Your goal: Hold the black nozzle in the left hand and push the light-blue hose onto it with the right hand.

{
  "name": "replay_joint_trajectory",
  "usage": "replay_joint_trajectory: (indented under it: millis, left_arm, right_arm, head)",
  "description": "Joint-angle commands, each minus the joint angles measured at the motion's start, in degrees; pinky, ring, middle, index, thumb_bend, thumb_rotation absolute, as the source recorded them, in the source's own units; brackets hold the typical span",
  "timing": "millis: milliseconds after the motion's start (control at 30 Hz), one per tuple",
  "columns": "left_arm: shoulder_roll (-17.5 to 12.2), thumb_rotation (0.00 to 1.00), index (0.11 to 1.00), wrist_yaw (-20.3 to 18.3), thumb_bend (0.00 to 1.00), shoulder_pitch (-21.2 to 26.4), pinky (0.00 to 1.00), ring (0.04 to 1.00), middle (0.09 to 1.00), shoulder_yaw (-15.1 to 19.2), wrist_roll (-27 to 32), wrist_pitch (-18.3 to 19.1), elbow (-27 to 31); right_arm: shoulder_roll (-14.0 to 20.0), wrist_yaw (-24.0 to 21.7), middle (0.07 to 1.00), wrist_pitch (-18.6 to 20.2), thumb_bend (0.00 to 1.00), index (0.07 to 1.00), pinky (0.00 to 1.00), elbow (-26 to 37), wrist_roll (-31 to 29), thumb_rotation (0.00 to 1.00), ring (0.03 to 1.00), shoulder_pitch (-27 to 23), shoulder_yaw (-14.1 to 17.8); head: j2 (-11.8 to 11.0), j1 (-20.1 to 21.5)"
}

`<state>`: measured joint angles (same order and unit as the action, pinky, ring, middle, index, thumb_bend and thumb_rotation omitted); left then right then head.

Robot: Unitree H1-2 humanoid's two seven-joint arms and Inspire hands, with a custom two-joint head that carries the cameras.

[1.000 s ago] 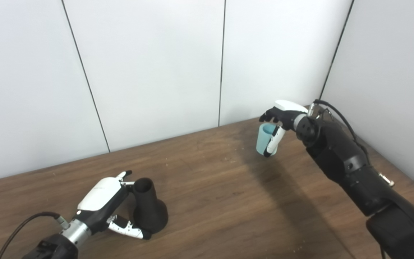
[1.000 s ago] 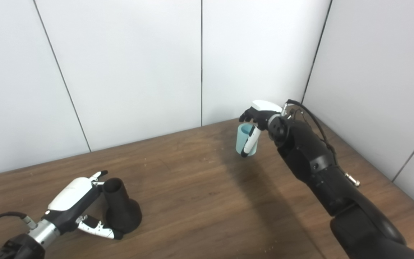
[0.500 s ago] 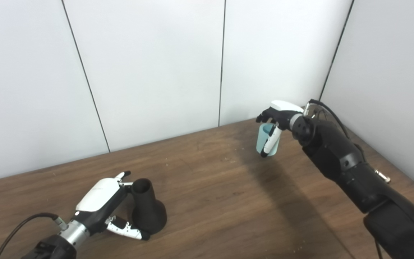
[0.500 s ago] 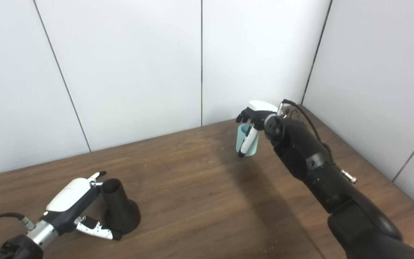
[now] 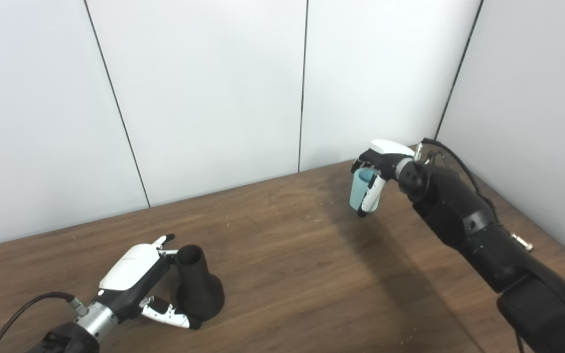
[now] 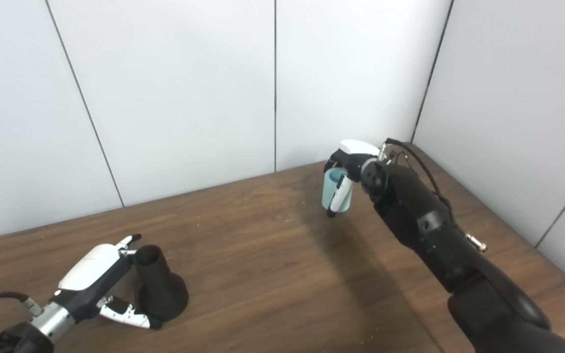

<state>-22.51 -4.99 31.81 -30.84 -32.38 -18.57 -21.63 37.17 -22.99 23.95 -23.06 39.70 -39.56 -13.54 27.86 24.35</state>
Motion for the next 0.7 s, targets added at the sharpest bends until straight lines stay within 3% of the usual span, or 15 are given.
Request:
replay_joint_trajectory:
  millis: [0, 500, 667]
  left_arm:
    - [-3.98, 0.00, 0.482, -5.74, 0.53, -3.95, 1.00, 0.611, 0.480, -1.94, -4.56, 3.13, -2.71]
    - [-3.99, 0.00, 0.485, -6.79, 0.53, -3.73, 1.00, 0.611, 0.475, -2.19, -3.87, 3.34, -2.71]
    - [-4.06, 0.00, 0.485, -6.89, 0.53, -3.65, 1.00, 0.607, 0.475, -2.21, -3.84, 3.33, -2.48]
  right_arm:
    - [1.61, 1.96, 0.741, -0.52, 0.81, 0.742, 0.60, 1.23, -0.27, 0.03, 0.697, -1.63, 0.94]
    - [1.85, 3.98, 0.714, -0.18, 0.74, 0.715, 0.59, 1.01, 0.11, 0.00, 0.703, -0.68, 0.66]
    - [1.38, 6.06, 0.631, -1.14, 0.72, 0.662, 0.54, 0.40, -0.71, 0.00, 0.612, -0.50, 1.55]
  head:
    - [0.39, -0.11]
    - [0.79, 0.13]
    - [0.86, 0.00]
